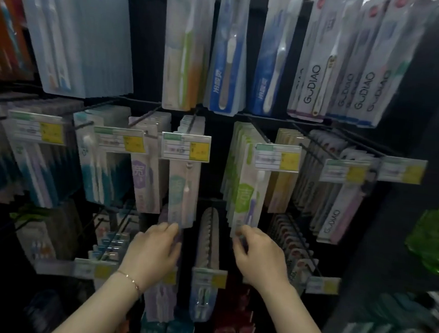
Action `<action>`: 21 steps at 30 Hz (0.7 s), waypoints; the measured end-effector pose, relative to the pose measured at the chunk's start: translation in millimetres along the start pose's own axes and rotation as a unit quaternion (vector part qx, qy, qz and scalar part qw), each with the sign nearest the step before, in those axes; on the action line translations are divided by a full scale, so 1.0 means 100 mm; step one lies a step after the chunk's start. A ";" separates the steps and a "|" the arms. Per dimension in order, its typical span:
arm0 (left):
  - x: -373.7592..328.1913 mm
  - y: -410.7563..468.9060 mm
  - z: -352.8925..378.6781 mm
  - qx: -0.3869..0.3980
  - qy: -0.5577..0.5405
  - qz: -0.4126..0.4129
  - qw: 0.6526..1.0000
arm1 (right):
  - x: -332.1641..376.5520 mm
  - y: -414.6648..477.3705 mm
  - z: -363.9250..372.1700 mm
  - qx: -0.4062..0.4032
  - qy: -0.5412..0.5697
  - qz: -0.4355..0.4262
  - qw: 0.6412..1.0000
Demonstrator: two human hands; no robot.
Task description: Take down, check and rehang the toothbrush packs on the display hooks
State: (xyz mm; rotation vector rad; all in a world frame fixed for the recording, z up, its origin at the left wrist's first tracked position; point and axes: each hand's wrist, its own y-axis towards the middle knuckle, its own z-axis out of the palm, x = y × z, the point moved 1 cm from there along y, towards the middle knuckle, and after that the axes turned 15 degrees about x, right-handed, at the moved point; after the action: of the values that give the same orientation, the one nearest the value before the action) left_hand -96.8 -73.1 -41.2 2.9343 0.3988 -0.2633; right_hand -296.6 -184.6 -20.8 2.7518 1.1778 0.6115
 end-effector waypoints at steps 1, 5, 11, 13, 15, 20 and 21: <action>-0.05 0.01 0.02 -0.004 -0.005 0.001 1.000 | -0.06 -0.01 -0.02 -0.001 -0.001 -0.002 1.000; -0.22 0.03 0.08 -0.018 -0.017 -0.003 1.000 | -0.29 -0.04 -0.07 0.008 -0.006 0.001 1.000; -0.36 -0.01 0.15 -0.031 -0.011 -0.006 0.999 | -0.46 -0.08 -0.11 0.022 -0.009 0.016 1.000; -0.38 -0.01 0.15 -0.029 -0.010 -0.008 0.999 | -0.47 -0.08 -0.10 0.022 -0.007 0.018 1.000; -0.38 0.00 0.14 -0.027 -0.012 -0.008 1.000 | -0.46 -0.09 -0.09 0.021 -0.003 0.018 1.000; -0.29 0.04 0.09 -0.006 -0.010 -0.010 1.000 | -0.47 -0.09 -0.09 0.022 0.009 0.041 0.999; -0.28 0.04 0.08 -0.003 -0.010 -0.010 1.000 | -0.48 -0.09 -0.10 0.020 0.010 0.047 0.999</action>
State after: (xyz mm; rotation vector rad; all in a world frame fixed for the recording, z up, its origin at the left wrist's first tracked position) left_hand -123.3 -85.3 -43.3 2.9209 0.4240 -0.2937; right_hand -336.5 -212.8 -29.2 2.8540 1.0822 0.6328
